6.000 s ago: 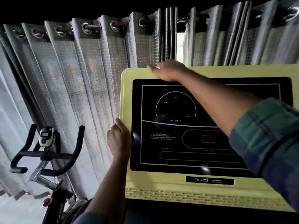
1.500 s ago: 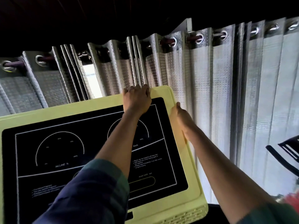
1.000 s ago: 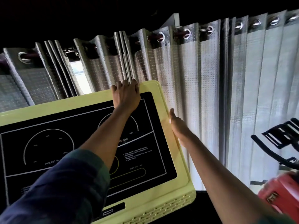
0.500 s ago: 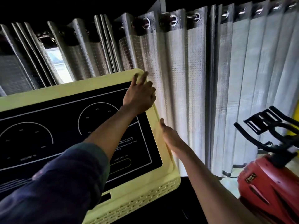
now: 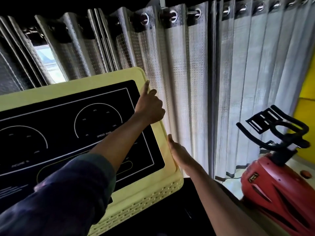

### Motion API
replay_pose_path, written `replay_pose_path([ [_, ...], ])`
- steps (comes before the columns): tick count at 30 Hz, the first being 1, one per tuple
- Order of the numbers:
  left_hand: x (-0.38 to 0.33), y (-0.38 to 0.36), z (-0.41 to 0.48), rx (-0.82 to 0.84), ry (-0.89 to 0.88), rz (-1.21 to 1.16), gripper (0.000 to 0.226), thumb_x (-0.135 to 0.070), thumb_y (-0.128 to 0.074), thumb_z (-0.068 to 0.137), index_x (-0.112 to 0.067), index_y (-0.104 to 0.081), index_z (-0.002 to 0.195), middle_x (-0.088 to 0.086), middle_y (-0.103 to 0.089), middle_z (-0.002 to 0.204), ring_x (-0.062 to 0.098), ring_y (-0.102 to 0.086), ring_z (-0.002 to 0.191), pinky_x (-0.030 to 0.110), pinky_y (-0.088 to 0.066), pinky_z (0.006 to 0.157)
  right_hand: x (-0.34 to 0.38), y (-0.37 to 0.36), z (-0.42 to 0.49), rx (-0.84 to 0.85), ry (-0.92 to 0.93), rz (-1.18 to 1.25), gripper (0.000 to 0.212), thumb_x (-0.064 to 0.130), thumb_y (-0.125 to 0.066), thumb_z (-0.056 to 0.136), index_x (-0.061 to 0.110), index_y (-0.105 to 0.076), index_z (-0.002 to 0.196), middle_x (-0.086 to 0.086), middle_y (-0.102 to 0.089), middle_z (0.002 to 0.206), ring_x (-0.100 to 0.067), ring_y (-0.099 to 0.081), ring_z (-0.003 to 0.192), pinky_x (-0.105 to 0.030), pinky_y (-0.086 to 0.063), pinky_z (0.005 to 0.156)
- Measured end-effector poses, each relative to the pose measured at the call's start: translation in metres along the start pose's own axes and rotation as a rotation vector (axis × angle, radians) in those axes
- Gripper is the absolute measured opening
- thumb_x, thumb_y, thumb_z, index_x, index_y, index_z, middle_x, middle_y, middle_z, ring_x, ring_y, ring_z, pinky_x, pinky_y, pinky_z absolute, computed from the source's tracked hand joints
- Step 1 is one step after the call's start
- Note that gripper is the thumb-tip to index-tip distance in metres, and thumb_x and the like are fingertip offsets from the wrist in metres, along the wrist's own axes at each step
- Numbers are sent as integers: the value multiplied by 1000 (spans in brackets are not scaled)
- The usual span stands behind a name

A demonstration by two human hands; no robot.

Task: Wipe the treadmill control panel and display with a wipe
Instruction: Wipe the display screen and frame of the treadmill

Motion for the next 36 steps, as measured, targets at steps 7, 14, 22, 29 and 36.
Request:
replay_pose_path([
  [7, -25, -7, -5, 31, -166, -9, 40, -35, -32, 93, -20, -44, 57, 2, -67, 77, 22, -60, 94, 51, -10, 120, -22, -5, -14, -5, -44, 28, 78, 74, -11, 96, 27, -26, 157, -4, -27, 164, -24, -26, 152, -41, -22, 121],
  [14, -27, -7, -5, 6, -124, 61, 44, -36, -32, 94, -19, -72, 85, 4, -70, 87, 24, -59, 97, 50, -17, 116, -53, -11, -25, 1, -102, 48, 74, 69, -8, 98, 28, -21, 158, -1, -21, 165, -23, -20, 154, -42, -15, 124],
  [22, -77, -20, -32, 152, -252, 39, 36, -36, -35, 95, -19, -54, 70, -3, -42, 60, 20, -54, 74, 48, -22, 108, -86, -18, -44, -128, -255, 135, 83, 69, -9, 99, 12, -33, 155, -14, -34, 160, -30, -30, 150, -42, -24, 121],
  [29, -84, -18, -41, 71, -257, 20, 38, -26, -35, 92, -18, -38, 55, -1, -38, 55, 20, -41, 65, 47, -24, 107, -106, -40, -62, -406, -353, 716, 66, 56, -22, 104, 15, -39, 153, -13, -35, 160, -36, -37, 145, -47, -47, 106],
  [36, -84, -23, -40, 46, -235, 6, 42, -33, -34, 94, -18, -37, 55, -1, -33, 54, 20, -42, 68, 46, -22, 105, -114, -64, -67, -510, -397, 1110, 62, 55, -31, 104, 13, -46, 147, -17, -36, 158, -41, -39, 142, -51, -39, 109],
])
Point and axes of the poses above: each hand's wrist, its own z-axis towards the middle knuckle, its own y-axis out of the back of the hand, x = y × z, the point moved 6 cm from there along z, towards the middle knuckle
